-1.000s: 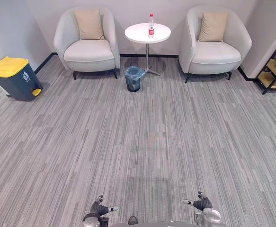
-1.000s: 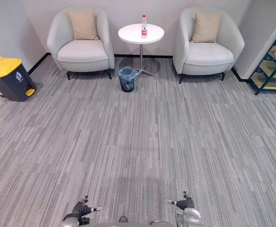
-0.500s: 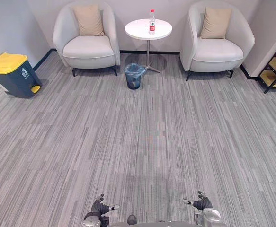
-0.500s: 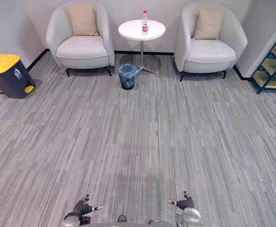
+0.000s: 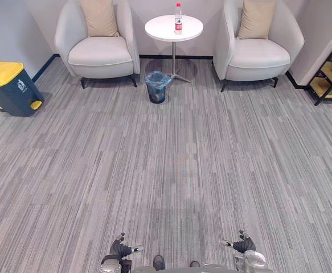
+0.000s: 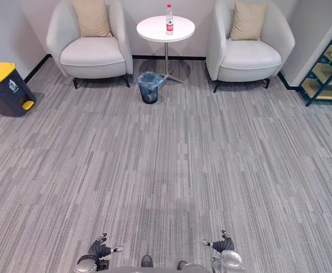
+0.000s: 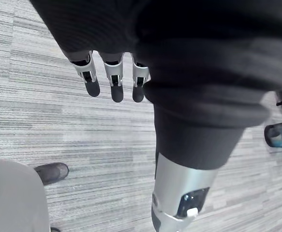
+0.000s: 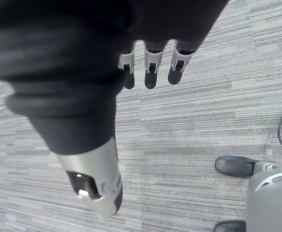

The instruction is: Gather rubbish on tea table into small bin, then transfer packed bag to large trash can.

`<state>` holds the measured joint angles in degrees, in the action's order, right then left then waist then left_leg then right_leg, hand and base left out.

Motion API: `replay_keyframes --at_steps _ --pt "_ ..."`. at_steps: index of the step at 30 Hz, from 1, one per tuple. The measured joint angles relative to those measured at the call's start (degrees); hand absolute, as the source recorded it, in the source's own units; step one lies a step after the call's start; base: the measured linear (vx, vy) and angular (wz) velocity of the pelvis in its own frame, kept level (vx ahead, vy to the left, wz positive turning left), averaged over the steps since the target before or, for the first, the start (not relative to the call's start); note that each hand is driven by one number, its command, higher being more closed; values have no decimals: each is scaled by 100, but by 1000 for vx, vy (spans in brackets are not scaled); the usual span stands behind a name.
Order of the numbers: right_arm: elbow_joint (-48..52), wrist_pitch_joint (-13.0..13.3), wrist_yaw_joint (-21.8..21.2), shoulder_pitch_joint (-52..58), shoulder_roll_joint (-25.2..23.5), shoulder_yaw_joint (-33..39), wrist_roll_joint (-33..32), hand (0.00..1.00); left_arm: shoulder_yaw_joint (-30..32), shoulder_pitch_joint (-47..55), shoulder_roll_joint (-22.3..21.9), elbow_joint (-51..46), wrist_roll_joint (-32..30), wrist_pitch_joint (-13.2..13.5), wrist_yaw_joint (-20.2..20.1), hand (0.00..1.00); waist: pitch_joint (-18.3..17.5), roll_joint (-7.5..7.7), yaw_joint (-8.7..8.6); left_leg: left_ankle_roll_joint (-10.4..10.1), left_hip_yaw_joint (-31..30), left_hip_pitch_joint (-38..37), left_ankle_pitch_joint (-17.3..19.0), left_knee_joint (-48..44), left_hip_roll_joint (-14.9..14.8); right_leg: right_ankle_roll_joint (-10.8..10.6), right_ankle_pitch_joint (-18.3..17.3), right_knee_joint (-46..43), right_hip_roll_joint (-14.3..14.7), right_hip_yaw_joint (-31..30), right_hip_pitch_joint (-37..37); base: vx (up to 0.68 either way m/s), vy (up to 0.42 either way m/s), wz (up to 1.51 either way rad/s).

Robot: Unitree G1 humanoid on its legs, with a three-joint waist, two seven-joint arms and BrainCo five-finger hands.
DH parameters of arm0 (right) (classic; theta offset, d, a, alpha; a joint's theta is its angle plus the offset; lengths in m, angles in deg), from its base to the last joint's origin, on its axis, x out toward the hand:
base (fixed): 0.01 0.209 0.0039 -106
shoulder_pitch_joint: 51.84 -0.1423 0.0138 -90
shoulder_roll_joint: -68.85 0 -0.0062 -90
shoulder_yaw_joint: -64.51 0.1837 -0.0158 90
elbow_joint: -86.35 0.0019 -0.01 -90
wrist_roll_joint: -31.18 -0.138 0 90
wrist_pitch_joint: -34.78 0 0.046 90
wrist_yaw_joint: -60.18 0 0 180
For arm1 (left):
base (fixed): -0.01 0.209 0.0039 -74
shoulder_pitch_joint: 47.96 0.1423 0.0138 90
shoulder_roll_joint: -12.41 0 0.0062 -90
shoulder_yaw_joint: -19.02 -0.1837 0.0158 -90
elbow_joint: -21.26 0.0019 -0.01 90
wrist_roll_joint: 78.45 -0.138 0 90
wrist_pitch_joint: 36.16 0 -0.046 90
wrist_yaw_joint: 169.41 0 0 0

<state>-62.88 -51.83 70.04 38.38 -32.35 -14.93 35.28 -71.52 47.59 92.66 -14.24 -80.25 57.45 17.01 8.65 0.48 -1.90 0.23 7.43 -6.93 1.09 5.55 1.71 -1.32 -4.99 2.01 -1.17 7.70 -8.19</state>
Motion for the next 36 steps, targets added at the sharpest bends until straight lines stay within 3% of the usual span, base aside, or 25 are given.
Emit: replay_keyframes --at_steps 4,7,11,13,14,16,20,21,22,23,24,26,28,29,31,34,36 --pt "4 -4 5 -91 1 28 0 0 2 -1 1 -102 3 -2 6 0 17 -23 36 52 225 187 189 -129 0 -49 -34 -87 -17 -213 263 74 4 -35" --pt "83 -22 6 -101 35 64 0 0 8 -19 -22 -284 13 -2 13 0 79 -120 117 92 425 552 750 -930 -38 -240 -306 -646 -96 -392 606 137 52 -42" --pt "220 -67 5 -71 50 70 59 0 6 -46 -24 -456 16 4 18 0 131 -199 109 166 514 579 1085 -1404 58 -531 -882 -2428 -340 -391 1301 157 109 -6" --pt "225 -119 2 -82 31 66 86 0 5 -59 23 -463 19 4 17 0 185 -191 111 248 487 383 1135 -1397 100 -520 -839 -3713 -473 -297 1761 192 96 14" --pt "229 -124 1 -73 35 62 83 0 1 -96 87 -470 32 1 19 0 260 -225 97 387 338 154 1381 -1394 95 -477 -924 -4545 -539 -184 2057 252 31 17" --pt "243 -132 0 -100 55 12 78 0 14 -137 180 -469 131 -6 28 0 351 -166 111 372 274 -134 1548 -1342 134 -421 -1267 -5047 -701 21 2461 258 -17 21" --pt "568 -124 4 -133 258 -37 76 0 9 -322 161 -469 146 -6 116 0 572 -443 -67 178 60 -469 1631 -1167 -290 -245 -1245 -4066 -453 580 3116 305 -76 30" --pt "663 -123 7 -77 272 -49 81 0 -3 -339 170 -470 146 0 126 0 570 -438 -70 -3 48 -558 1651 -1164 -364 -141 -838 -3342 -314 625 3234 545 -168 25" --pt "677 -119 11 17 268 -144 83 0 -1 -317 194 -467 143 2 124 0 507 -308 -74 -169 25 -698 1736 -1165 -343 152 14 -2506 -267 628 3232 478 -148 32" --pt "672 -121 11 59 290 -179 85 0 3 -312 174 -444 142 0 124 0 515 -306 -88 -274 -18 -774 1804 -1173 -366 543 426 -2571 -284 613 3223 543 -174 22" --pt "671 -138 27 9 335 -192 82 0 3 -341 61 -463 144 7 120 0 503 -462 -102 -496 -57 -730 1756 -1445 -594 692 170 -2775 -175 773 3192 419 -150 13" --pt "703 -120 27 -127 344 -216 78 0 7 -460 -12 -459 161 7 120 0 506 -446 -119 -827 -106 -314 1424 -2416 -627 740 -47 -2635 -136 791 2935 553 -241 5" --pt "786 -93 37 -145 352 -430 52 0 9 -442 -140 -475 178 12 112 0 560 -486 -130 -759 -150 415 714 -4550 -899 718 -93 -1952 -22 828 2031 540 -209 15" --pt "798 -82 46 -134 346 -479 45 0 11 -429 -158 -481 181 13 110 0 562 -483 -109 -739 -103 596 753 -5100 -994 720 -93 -1765 19 825 1773 474 -135 11" --pt "893 31 98 -142 239 -491 7 0 26 -410 -159 -595 225 5 100 0 595 -424 -9 -391 198 1400 962 -6460 -1398 758 -174 -1139 143 795 877 459 -133 -3" --pt "871 23 156 -263 220 -478 -75 0 37 -423 -175 -723 236 1 108 0 612 -402 158 -272 380 2257 1112 -6307 -1451 695 -226 -761 128 605 346 363 -23 -26" --pt "868 16 175 -342 162 -463 -131 0 65 -432 -187 -720 239 -6 110 0 668 -342 257 -241 404 2558 1151 -5360 -1193 586 -291 -628 -14 480 66 389 101 -39"
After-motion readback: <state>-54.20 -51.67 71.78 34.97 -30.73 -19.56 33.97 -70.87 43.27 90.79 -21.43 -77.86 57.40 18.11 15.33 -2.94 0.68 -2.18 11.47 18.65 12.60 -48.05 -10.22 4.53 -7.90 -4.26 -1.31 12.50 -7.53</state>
